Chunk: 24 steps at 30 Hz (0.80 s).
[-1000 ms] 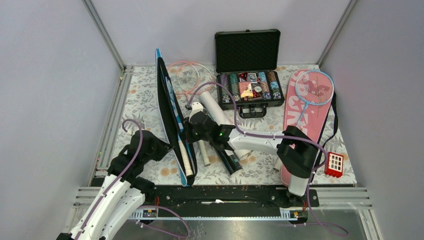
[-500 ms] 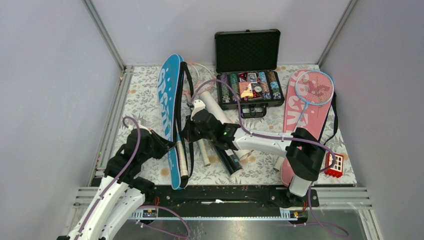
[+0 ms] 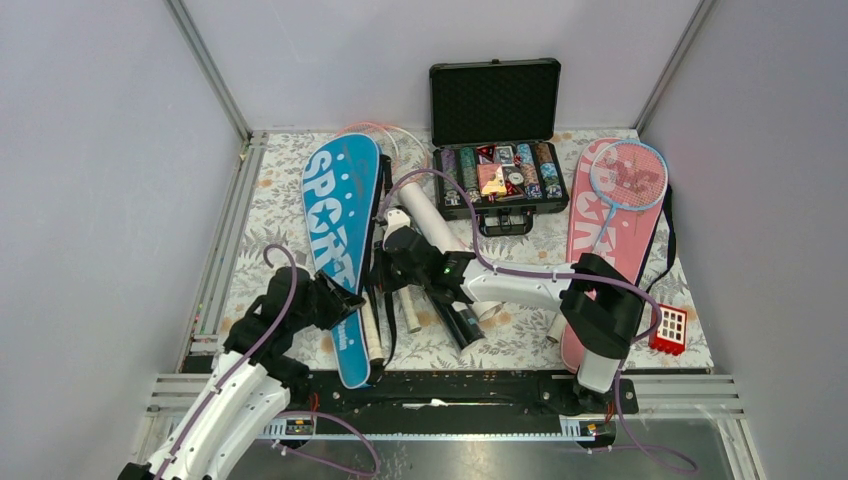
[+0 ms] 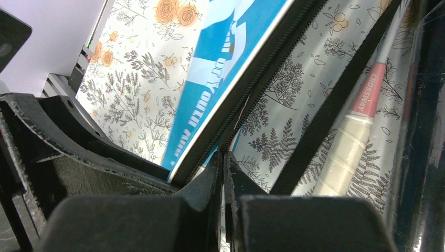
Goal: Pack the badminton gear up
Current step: Place the racket in the racket bag.
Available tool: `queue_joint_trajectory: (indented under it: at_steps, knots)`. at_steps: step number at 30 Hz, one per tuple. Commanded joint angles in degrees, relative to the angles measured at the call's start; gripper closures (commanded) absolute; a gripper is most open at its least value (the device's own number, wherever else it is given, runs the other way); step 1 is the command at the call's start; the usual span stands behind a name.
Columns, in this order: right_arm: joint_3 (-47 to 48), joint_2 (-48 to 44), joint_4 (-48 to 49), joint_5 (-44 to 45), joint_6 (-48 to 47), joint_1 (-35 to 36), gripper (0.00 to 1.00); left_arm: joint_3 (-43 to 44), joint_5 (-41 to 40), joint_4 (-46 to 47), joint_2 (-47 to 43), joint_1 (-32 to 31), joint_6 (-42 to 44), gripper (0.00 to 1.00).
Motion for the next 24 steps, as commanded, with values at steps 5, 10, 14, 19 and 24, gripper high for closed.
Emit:
queue_joint_trajectory:
  at_steps: [5, 10, 14, 19, 24]
  knots:
    - [3.14, -2.82, 4.23, 1.61, -0.63, -0.13, 1.00, 2.04, 3.51, -2.11, 1.62, -0.10, 3.79, 0.44]
    - [3.79, -2.61, 3.94, 1.72, -0.60, -0.09, 1.00, 1.87, 5.07, -1.51, 7.74, -0.14, 6.84, 0.40]
    - [3.93, -3.21, 3.51, 2.58, -1.07, -0.19, 1.00, 3.57, 0.97, -4.28, 11.23, -0.40, 7.20, 0.54]
    - [2.60, -4.61, 5.33, 2.21, -0.47, -0.54, 1.00, 7.33, -6.58, -7.89, 12.66, -0.53, 5.65, 0.72]
    - [1.76, -3.05, 8.11, -0.69, 1.52, -0.54, 1.00, 7.17, -9.47, -4.82, 15.96, -0.53, 4.77, 0.84]
